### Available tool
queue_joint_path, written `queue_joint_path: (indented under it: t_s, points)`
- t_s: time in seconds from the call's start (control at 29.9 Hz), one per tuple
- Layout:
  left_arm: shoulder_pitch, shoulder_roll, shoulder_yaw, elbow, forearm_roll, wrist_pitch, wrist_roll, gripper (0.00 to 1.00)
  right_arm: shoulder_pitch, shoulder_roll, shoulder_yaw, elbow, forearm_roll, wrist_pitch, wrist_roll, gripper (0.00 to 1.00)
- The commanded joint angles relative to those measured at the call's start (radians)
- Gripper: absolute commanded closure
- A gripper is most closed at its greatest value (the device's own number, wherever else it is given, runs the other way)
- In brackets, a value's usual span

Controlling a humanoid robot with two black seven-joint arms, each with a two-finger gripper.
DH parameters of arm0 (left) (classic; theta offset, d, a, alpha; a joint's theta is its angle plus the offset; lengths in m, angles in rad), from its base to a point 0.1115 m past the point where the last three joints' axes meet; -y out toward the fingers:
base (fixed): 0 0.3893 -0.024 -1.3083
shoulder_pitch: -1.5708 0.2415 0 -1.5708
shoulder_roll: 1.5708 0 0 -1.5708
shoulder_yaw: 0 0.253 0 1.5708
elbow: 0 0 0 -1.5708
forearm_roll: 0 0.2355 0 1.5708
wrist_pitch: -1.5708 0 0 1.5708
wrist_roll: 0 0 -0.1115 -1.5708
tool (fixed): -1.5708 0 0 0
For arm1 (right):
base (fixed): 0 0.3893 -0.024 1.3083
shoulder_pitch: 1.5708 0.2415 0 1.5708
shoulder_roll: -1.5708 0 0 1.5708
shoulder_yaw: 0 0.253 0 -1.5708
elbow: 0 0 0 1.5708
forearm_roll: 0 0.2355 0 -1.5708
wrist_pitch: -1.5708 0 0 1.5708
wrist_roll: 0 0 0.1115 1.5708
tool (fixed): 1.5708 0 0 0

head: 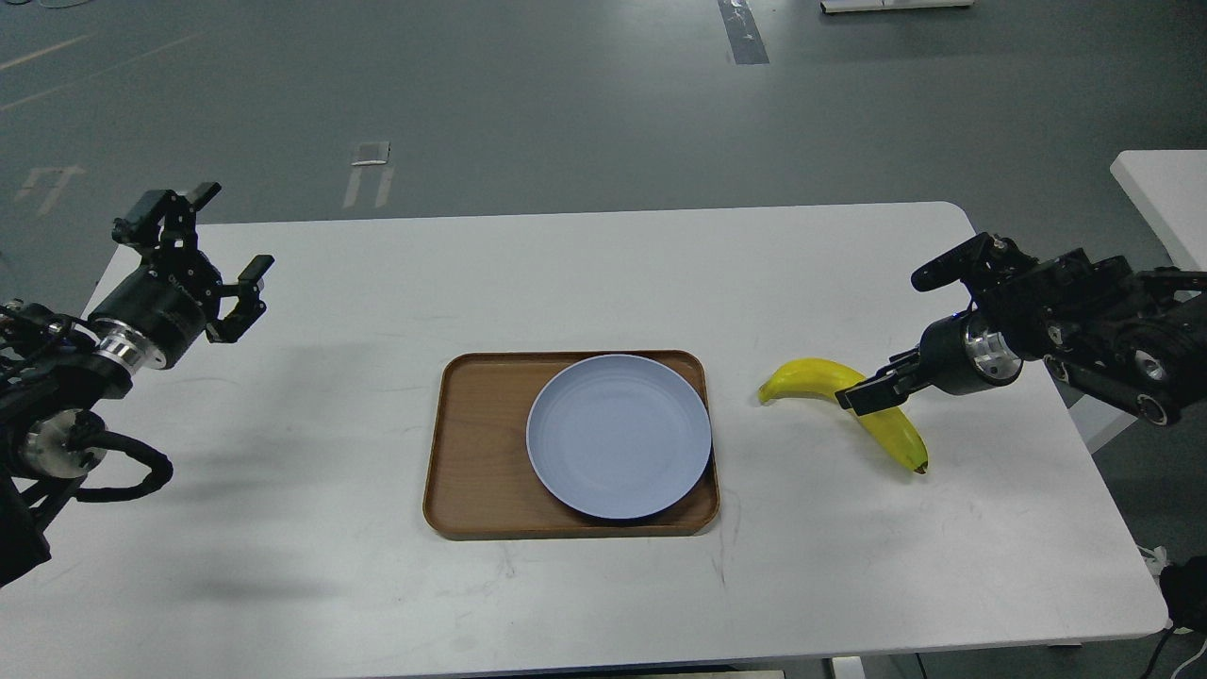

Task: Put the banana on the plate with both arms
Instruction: 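Reach the right gripper down and grasp the yellow banana, then lift the banana with the right gripper and move it over the plate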

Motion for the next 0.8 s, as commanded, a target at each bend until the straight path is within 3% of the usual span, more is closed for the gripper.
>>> queue_joint_path:
  t_s: [0.0, 0.07, 0.13, 0.27, 0.47, 0.77]
  points:
    - [-0.003, 0.000, -0.001, 0.000, -0.003, 0.000, 0.000, 0.02, -0.003, 0.005, -0.005, -0.001, 0.001, -0.006, 0.000, 0.17]
    - [-0.003, 0.000, -0.003, 0.000, -0.003, 0.000, 0.000, 0.02, -0.005, 0.005, -0.010, 0.000, 0.001, -0.006, 0.000, 0.39]
    - [-0.006, 0.001, -0.003, -0.001, -0.003, 0.000, 0.000, 0.02, -0.013, 0.005, -0.011, 0.002, 0.001, -0.006, 0.000, 0.77]
    - [-0.006, 0.001, -0.003, 0.000, -0.003, 0.000, 0.000, 0.02, -0.017, 0.005, -0.011, 0.002, 0.001, -0.001, 0.000, 1.00]
    - [-0.008, 0.012, -0.001, -0.001, -0.005, 0.000, 0.000, 0.02, 0.009, -0.020, -0.021, 0.016, 0.003, -0.001, 0.000, 1.00]
    - [-0.014, 0.014, -0.004, -0.001, -0.005, 0.000, 0.000, 0.02, 0.248, -0.129, -0.014, 0.230, 0.023, 0.005, 0.000, 1.00]
